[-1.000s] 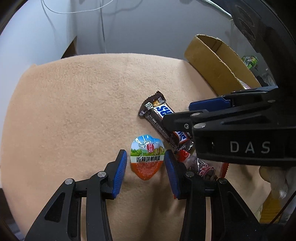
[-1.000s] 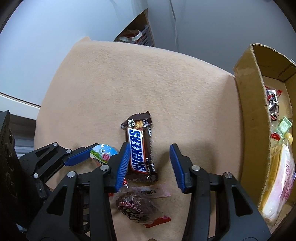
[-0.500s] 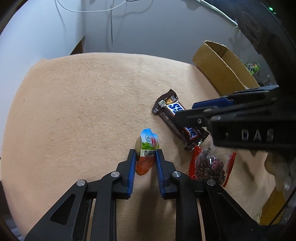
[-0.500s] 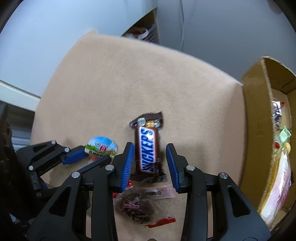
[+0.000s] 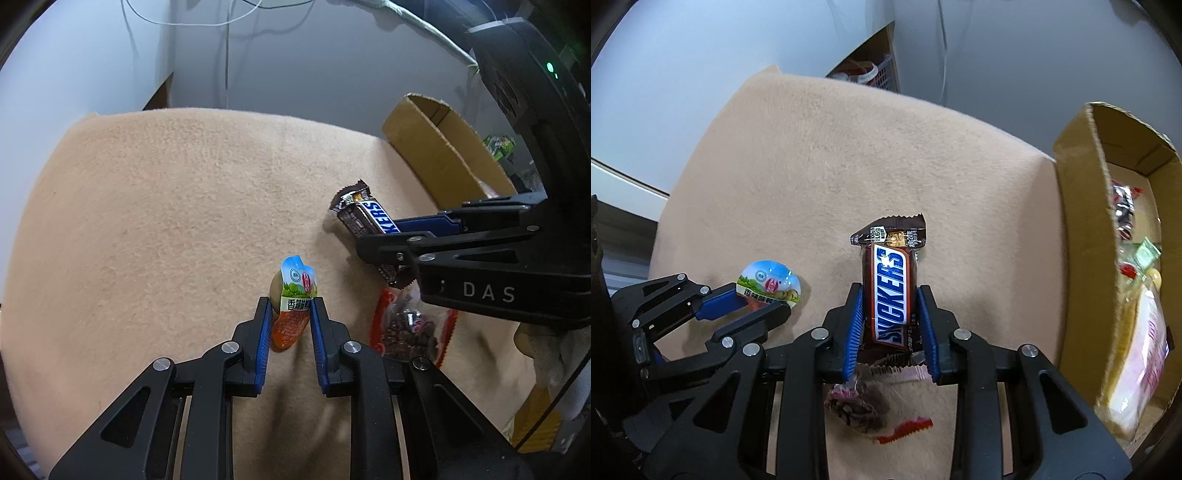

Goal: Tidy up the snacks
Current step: 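Grasp the egg-shaped snack with the left tool while the right tool grasps the Snickers bar, then carry both snacks over the box and open both tools to drop them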

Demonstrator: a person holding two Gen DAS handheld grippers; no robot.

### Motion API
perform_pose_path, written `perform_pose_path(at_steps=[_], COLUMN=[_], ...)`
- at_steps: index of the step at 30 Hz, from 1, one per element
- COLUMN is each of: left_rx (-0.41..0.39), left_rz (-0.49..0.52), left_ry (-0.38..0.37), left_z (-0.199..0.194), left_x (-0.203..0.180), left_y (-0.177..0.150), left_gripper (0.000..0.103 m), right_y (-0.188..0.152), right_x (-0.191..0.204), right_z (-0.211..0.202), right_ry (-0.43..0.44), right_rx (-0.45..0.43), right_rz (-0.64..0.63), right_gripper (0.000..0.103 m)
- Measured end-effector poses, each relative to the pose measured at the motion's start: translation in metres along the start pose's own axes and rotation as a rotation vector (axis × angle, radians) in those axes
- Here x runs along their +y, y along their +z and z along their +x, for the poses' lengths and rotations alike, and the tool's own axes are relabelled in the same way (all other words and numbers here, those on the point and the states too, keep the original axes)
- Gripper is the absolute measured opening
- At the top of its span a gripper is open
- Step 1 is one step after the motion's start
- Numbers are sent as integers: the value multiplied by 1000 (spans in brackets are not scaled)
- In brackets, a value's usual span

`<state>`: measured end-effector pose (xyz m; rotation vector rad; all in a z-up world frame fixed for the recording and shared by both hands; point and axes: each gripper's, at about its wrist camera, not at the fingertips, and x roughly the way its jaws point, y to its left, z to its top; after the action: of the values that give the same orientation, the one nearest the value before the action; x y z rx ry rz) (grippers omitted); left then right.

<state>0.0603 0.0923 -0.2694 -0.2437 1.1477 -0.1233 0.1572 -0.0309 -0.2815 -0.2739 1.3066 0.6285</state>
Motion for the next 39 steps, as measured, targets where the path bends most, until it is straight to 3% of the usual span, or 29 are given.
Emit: perform_pose_path(at_steps=[15, 27, 39], left_rx=[-81, -127, -139], left_rz=[5, 78, 145], left_ry=[-55, -100, -137], left_z=[-38, -47, -35], left_x=[-18, -55, -102], left_y=[25, 60, 93], left_gripper=[19, 19, 19], right_y=[-5, -12, -6], right_x=[-24, -97, -158], right_z=[-62, -116, -131], right_ry=[18, -40, -99], right_rx=[-136, -222, -242], right_rz=[79, 191, 272], right_gripper=[30, 30, 30])
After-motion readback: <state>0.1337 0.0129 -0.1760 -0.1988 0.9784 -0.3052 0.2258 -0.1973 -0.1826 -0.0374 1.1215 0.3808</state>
